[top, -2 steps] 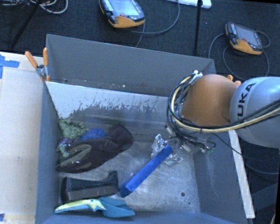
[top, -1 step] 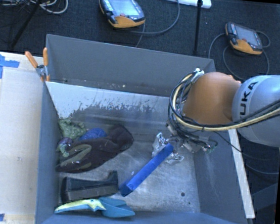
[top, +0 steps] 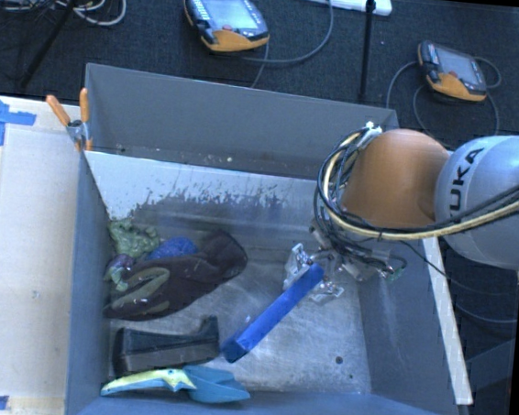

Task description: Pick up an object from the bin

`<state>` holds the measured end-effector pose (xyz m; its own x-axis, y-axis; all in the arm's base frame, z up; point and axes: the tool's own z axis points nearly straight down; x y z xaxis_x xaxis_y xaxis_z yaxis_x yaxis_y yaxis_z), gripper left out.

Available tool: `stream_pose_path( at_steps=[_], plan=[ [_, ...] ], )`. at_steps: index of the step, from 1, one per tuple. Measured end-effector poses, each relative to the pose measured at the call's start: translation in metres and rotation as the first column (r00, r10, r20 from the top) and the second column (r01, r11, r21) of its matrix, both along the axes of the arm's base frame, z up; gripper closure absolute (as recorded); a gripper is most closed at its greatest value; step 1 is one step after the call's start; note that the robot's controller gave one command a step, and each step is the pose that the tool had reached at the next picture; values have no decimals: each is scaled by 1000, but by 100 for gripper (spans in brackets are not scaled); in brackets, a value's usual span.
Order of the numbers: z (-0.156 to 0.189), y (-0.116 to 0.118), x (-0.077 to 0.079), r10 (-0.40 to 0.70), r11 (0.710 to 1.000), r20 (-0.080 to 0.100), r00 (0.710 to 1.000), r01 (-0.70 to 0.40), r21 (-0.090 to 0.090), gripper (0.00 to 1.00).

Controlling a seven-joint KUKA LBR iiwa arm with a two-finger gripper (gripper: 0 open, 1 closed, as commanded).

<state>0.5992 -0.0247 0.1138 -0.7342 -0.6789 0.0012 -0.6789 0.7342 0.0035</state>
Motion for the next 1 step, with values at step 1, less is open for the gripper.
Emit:
stream_pose_path(
  at_steps=[1],
  plan=[
    [13,0,0,-1,1000,0,1000,1,0,100]
  ],
)
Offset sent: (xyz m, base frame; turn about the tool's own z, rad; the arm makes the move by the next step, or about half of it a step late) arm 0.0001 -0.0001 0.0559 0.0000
